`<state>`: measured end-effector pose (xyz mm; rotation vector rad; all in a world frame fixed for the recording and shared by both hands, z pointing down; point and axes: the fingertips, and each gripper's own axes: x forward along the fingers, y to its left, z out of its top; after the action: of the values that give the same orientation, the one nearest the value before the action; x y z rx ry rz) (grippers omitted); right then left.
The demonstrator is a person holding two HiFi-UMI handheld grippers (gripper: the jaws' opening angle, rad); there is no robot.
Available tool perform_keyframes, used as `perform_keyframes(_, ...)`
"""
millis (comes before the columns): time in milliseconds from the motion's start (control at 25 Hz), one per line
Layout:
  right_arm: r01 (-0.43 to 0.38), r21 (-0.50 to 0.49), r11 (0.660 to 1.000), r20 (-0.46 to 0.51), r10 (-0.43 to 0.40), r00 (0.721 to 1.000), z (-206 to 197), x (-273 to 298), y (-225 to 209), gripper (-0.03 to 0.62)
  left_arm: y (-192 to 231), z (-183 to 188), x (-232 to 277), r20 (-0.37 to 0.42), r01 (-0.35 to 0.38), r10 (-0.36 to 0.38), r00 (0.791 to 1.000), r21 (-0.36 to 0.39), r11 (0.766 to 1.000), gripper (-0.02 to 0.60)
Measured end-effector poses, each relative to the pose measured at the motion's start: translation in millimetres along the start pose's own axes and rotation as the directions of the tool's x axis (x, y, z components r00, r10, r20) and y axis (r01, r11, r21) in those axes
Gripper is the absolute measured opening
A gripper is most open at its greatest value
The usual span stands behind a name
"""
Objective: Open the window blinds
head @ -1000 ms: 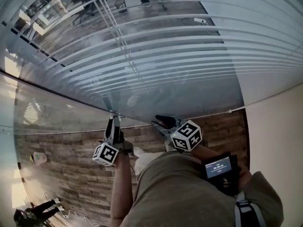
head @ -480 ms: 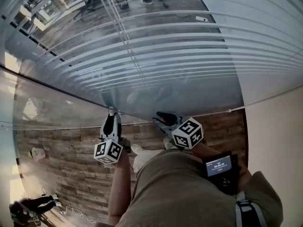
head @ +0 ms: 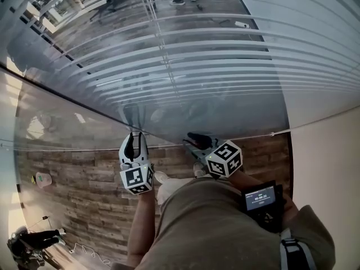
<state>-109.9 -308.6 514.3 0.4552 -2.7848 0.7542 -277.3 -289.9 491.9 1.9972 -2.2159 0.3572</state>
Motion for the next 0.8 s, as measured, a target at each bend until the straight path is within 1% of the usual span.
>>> perform_keyframes(160,-0.001,-0.001,1.000,-0.002,0.001,1.000,-2,0,-1,0.109,-4,-1,1,-0.003,-0.026,0.026,1.000,0.109,0.994,0.135)
perform_keyframes(280,-0.003,0.000,1.000,-0.002,0.003,1.000,0,1,0,0.109,-5,3,3,-0.009,-0.043,0.046,0.999,0.206,0.978,0.135)
perform_keyframes(400,-0.006,0.001,1.000,-0.003,0.006,1.000,1,2,0,0.109,-7,5,5,-0.012,-0.053,0.060,0.998,0.306,0.951,0.135)
perform_keyframes(520,-0.008,0.002,1.000,-0.005,0.008,1.000,0,2,2,0.109,-8,5,5,-0.015,-0.067,0.080,0.997,0.394,0.917,0.136)
perform_keyframes(680,-0.010,0.001,1.000,-0.007,0.010,1.000,-1,2,3,0.109,-8,2,5,-0.027,-0.087,0.115,0.993,0.493,0.866,0.136)
perform_keyframes(720,-0.010,0.002,1.000,-0.008,0.010,1.000,-2,2,3,0.108,-9,1,6,-0.028,-0.085,0.115,0.993,0.505,0.859,0.137)
perform_keyframes(760,-0.011,0.004,1.000,-0.008,0.011,1.000,-3,2,2,0.108,-11,2,7,-0.029,-0.075,0.103,0.994,0.500,0.863,0.137)
perform_keyframes(800,-0.012,0.005,1.000,-0.009,0.012,1.000,-2,2,2,0.109,-12,5,7,-0.028,-0.054,0.076,0.997,0.469,0.881,0.137)
